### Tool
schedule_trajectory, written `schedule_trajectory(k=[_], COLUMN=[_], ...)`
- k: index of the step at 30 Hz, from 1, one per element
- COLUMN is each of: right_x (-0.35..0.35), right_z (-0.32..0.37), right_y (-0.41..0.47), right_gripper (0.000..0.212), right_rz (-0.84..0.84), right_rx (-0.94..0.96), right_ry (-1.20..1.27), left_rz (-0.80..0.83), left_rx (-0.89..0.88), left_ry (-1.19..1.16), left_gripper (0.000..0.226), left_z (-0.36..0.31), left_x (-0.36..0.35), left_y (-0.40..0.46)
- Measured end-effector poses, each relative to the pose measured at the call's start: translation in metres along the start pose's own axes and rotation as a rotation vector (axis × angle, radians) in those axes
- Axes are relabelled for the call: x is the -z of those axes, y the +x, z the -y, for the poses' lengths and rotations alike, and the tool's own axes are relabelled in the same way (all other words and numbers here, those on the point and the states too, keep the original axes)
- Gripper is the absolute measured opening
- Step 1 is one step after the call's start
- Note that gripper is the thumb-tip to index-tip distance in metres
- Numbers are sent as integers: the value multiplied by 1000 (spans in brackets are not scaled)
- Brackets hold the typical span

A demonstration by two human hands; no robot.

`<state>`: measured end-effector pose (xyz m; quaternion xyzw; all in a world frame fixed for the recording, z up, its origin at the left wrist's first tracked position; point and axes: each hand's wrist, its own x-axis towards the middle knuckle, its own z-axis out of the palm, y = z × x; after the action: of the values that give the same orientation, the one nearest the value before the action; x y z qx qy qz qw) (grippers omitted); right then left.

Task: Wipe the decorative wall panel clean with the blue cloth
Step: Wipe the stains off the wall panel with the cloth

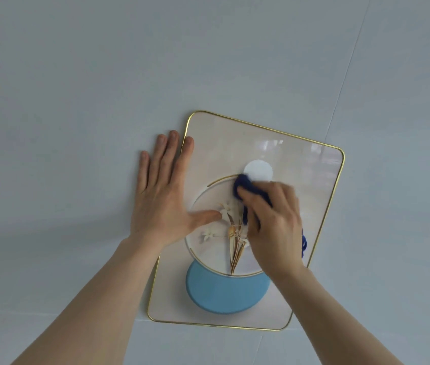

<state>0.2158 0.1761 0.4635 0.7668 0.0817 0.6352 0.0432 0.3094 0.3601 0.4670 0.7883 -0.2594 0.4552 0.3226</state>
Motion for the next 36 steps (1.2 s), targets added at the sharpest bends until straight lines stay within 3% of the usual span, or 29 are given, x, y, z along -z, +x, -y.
schedule_trajectory(k=[3,9,16,20,25,29,33,36], right_x=[0,-14,-14,-13,-4,19,47,70], right_z=[-2,-2,-12,3,7,16,30,35], right_y=[45,76,47,-3,-14,4,28,24], right_gripper=[32,26,34,39,47,52,24,21], right_rz=[-151,-148,-228,-51,28,243,490,550], right_rx=[-72,61,-176,-24,-52,-39,-197,-528], right_ry=[28,-102,-90,-64,-111,-196,-155,102], left_rz=[-14,-31,-28,-15,1,74,127,156], left_rx=[-13,-29,-35,-20,6,23,29,-2], left_ry=[13,2,-5,-22,-53,-32,-60,-133], left_gripper=[143,141,141,141,143,142,126,103], left_z=[1,4,3,2,-5,-15,-27,-37], left_x=[-1,-2,-4,-3,6,22,46,64], left_y=[0,-1,-1,-1,-2,-4,-14,-33])
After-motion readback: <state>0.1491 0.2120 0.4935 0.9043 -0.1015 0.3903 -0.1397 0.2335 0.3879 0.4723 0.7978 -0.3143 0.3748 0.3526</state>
